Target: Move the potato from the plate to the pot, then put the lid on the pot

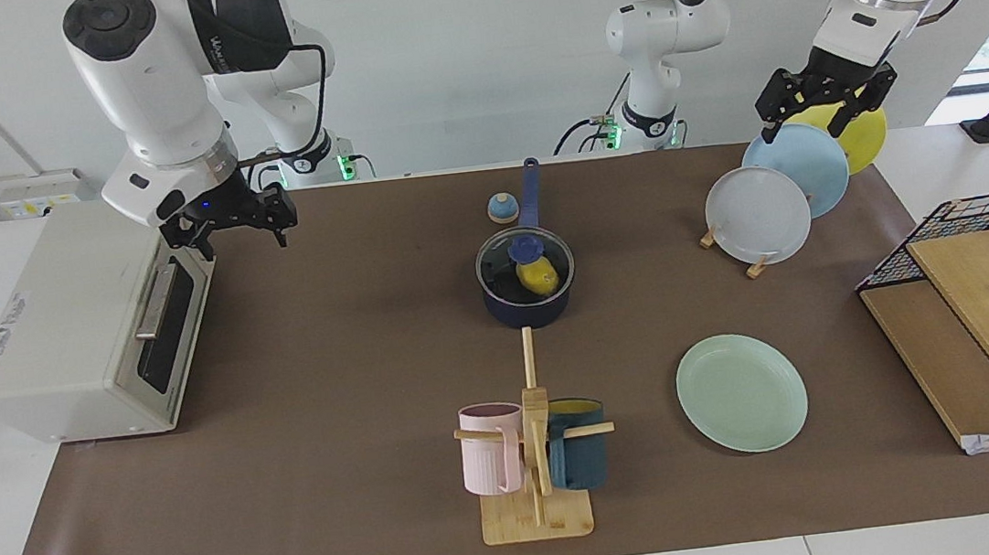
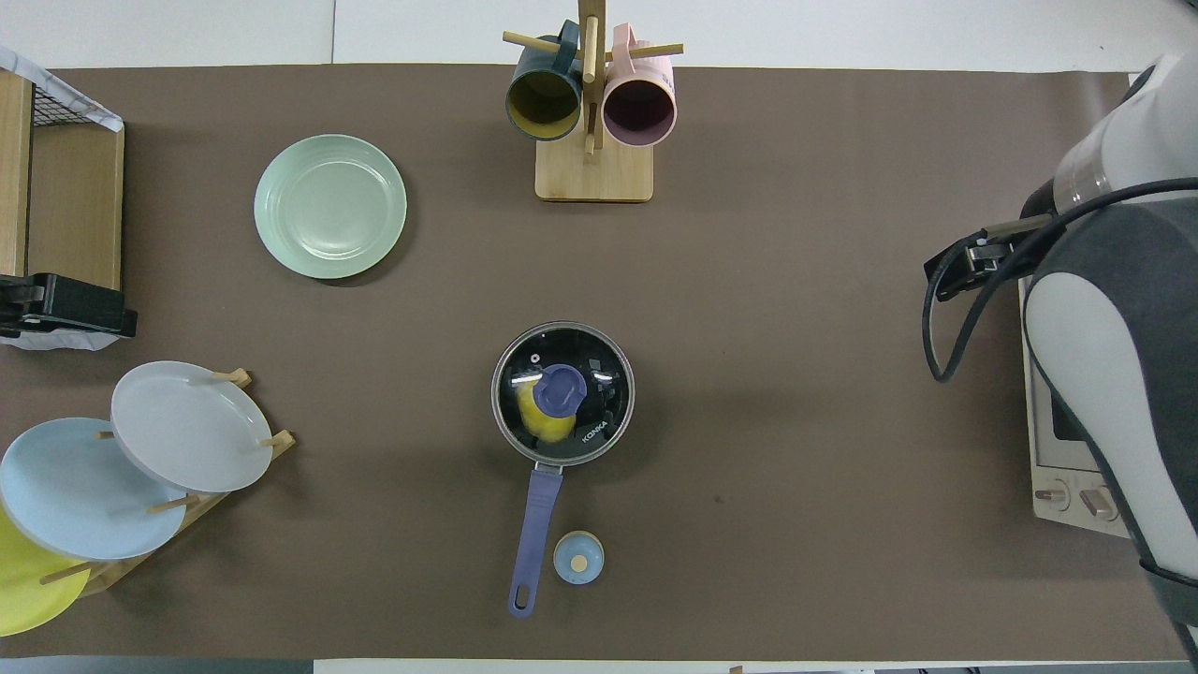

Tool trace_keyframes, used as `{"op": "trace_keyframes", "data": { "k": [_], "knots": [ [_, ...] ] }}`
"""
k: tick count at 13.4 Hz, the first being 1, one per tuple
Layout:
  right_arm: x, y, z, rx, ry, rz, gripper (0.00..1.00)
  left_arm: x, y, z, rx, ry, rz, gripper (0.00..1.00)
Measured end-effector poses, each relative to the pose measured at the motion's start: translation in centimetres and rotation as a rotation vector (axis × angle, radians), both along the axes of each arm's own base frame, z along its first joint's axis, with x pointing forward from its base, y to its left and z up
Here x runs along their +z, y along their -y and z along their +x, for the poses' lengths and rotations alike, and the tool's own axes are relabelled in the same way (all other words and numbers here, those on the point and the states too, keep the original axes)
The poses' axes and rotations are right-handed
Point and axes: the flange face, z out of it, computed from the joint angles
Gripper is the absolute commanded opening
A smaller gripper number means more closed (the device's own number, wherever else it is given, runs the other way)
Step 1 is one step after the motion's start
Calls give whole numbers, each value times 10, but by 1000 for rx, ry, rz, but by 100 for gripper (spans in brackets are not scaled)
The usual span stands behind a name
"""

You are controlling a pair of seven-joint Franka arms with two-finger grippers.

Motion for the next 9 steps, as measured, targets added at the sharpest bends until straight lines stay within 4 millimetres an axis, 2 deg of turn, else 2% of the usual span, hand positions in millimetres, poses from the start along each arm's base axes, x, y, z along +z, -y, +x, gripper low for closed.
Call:
{"op": "trace_keyframes", "data": {
  "k": [3,9],
  "knots": [
    [-9,14,-3,-10,1,3,100,0,-1,0,1,0,0,100],
    [-14,24,-4,-29,-10,6,100,0,-1,0,2,1,0,100]
  ]
}}
